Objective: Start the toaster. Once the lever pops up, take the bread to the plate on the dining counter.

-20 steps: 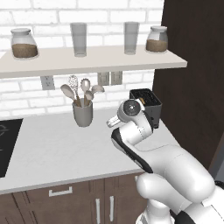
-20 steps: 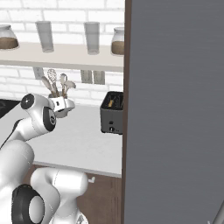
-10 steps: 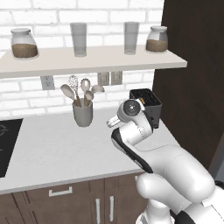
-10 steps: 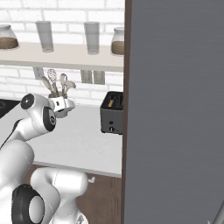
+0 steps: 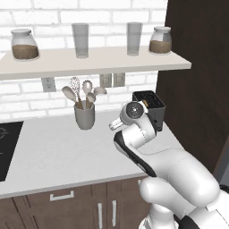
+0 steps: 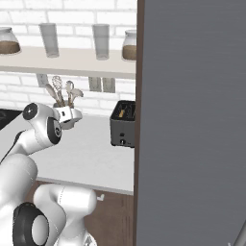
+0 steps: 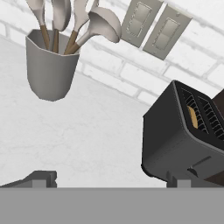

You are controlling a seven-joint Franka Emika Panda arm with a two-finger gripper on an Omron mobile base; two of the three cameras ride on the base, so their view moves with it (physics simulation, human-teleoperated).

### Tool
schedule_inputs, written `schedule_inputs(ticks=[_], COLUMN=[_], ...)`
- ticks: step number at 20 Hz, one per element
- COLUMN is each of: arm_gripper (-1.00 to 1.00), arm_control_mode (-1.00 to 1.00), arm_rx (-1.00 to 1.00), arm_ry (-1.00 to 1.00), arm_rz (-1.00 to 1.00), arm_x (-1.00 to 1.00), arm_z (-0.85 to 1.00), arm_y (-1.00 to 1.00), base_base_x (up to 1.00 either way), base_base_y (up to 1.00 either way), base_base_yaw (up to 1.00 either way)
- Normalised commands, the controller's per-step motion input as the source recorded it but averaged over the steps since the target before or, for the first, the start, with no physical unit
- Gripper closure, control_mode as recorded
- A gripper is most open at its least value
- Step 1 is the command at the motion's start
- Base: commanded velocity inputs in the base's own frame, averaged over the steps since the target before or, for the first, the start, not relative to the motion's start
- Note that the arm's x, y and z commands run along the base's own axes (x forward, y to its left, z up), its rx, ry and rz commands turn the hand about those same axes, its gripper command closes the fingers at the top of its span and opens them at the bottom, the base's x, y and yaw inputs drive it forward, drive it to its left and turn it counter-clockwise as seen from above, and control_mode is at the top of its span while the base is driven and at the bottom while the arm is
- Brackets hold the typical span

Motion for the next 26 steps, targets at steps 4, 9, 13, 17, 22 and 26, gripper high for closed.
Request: schedule_inputs(ticks=[4, 9, 13, 17, 22, 26], arm_gripper=[-1.00, -1.00, -1.00, -1.00, -1.00, -1.00], arm_control_mode=[-1.00, -1.00, -1.00, -1.00, -1.00, -1.00], arm_rx=[0.00, 0.00, 0.00, 0.00, 0.00, 0.00], arm_ry=[0.00, 0.00, 0.00, 0.00, 0.00, 0.00], arm_rz=[0.00, 0.00, 0.00, 0.00, 0.00, 0.00], arm_x=[0.00, 0.00, 0.00, 0.00, 0.00, 0.00], arm_z=[0.00, 0.00, 0.00, 0.00, 0.00, 0.00], arm_y=[0.00, 0.00, 0.00, 0.00, 0.00, 0.00], base_base_x=[0.00, 0.00, 0.00, 0.00, 0.00, 0.00], base_base_y=[0.00, 0.00, 0.00, 0.00, 0.00, 0.00], base_base_yaw=[0.00, 0.00, 0.00, 0.00, 0.00, 0.00])
